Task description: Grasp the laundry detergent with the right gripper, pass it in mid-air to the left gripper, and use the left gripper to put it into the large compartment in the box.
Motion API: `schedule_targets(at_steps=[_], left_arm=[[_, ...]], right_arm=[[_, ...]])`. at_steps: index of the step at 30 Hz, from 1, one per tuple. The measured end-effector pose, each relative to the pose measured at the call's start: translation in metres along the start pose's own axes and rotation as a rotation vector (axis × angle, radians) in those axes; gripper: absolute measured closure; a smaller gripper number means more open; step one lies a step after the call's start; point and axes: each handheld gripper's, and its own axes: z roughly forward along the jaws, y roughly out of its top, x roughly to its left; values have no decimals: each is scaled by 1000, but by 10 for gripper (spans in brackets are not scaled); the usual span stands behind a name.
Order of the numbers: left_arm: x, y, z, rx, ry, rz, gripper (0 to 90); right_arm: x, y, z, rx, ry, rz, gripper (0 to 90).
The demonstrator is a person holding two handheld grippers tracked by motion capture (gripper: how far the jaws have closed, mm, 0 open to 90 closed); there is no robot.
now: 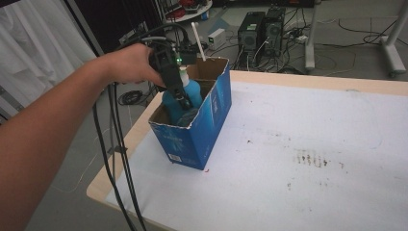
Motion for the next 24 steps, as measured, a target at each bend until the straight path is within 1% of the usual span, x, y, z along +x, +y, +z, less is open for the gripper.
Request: schedule_targets(at_steps=[2,5,10,12,13,15,22,24], left_arm=[[0,0,6,10,2,7,378],[1,0,17,18,-1,1,378],[2,-1,25,25,-9,-2,378],[2,-2,28,19,-9,-3,378],[2,-2,28,12,-8,-5,378],[2,-2,28,14,-7,-1,378],[3,-2,28,16,-10,-4,377],[3,-2,29,9,-10,-12,376]], right_arm=[[0,0,2,4,1,1,10],[1,-1,4,3,4,4,10],[1,-2,5,8,7,6,10],[1,-2,6,7,8,3,10],[1,-3,6,7,10,3,10],[1,-3,6,9,11,5,10],[1,-3,8,8,13,0,10],[2,-3,8,9,14,1,10]])
